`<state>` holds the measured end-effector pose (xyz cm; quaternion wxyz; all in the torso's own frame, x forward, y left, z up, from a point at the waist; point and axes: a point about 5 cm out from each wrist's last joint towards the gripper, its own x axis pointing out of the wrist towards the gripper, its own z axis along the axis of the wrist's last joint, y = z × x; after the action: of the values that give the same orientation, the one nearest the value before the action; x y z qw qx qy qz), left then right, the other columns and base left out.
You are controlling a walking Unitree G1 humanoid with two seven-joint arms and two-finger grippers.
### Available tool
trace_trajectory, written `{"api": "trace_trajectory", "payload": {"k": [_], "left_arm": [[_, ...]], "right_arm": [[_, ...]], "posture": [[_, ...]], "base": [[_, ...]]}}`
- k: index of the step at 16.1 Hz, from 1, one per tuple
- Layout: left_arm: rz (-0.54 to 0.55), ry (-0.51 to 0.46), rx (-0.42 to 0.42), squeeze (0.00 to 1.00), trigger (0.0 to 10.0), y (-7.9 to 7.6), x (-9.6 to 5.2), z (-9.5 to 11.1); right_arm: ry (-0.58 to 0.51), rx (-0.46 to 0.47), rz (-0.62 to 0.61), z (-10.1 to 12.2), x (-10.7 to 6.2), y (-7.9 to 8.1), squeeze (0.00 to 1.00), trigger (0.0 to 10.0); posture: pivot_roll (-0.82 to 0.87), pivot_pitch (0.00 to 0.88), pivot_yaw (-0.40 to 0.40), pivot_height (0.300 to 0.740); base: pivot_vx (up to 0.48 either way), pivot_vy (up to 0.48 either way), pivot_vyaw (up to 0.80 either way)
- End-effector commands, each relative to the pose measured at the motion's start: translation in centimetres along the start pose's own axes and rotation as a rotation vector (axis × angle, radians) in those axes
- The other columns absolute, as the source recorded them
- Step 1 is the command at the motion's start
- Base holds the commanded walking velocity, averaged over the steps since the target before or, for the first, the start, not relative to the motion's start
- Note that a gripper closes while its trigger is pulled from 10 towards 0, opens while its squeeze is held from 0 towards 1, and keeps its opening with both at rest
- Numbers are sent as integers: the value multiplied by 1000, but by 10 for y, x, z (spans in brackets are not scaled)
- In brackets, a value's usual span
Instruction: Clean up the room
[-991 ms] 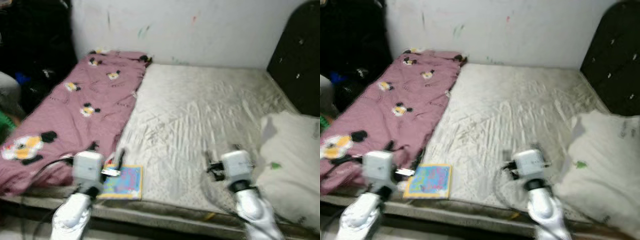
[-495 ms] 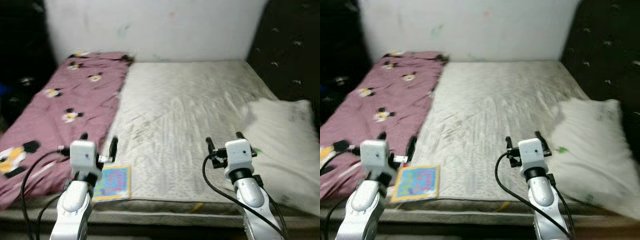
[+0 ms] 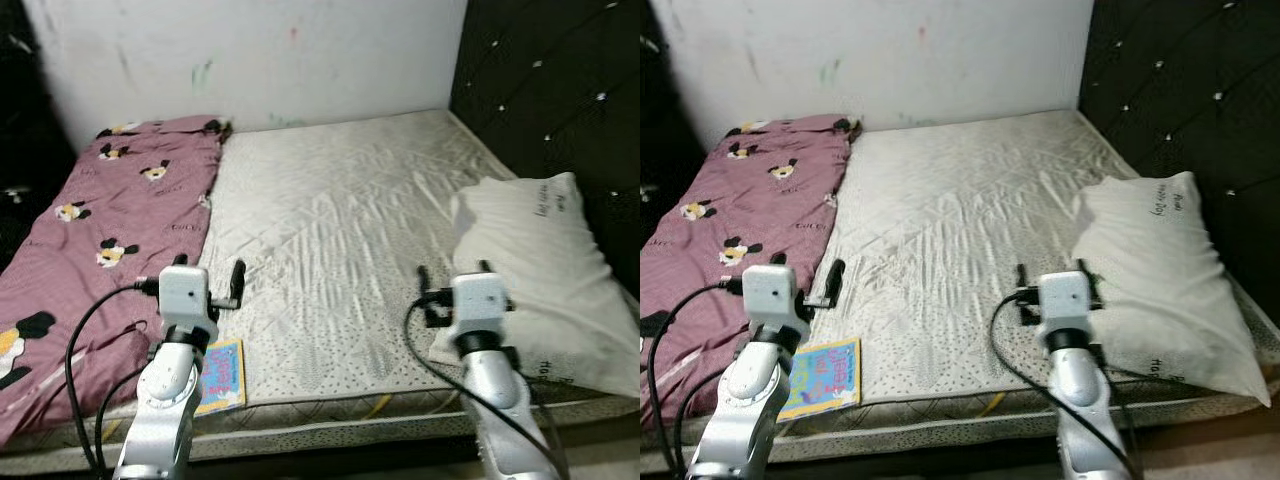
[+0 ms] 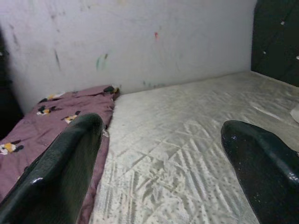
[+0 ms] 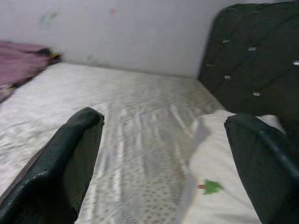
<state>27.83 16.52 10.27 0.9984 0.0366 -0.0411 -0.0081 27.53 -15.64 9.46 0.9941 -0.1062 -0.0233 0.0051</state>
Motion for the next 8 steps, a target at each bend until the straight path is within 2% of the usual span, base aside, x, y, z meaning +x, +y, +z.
{"api": "trace_trajectory", "payload": {"k": [1, 5, 8], "left_arm": [[59, 2, 17, 0, 10000, 11, -1, -2], [186, 24, 9, 0, 10000, 23, -24, -12], [244, 35, 20, 0, 10000, 35, -37, -14]], "right_arm": [[-19, 2, 58, 4, 5, 10, 0, 10000], [-17, -22, 191, 5, 18, 20, 0, 10000], [-1, -16, 254, 6, 23, 33, 0, 10000]], "posture": [[-36, 0, 71, 740], [44, 0, -35, 740], [75, 0, -68, 740]], "base": [[0, 0, 0], [0, 0, 0], [0, 0, 0]]}}
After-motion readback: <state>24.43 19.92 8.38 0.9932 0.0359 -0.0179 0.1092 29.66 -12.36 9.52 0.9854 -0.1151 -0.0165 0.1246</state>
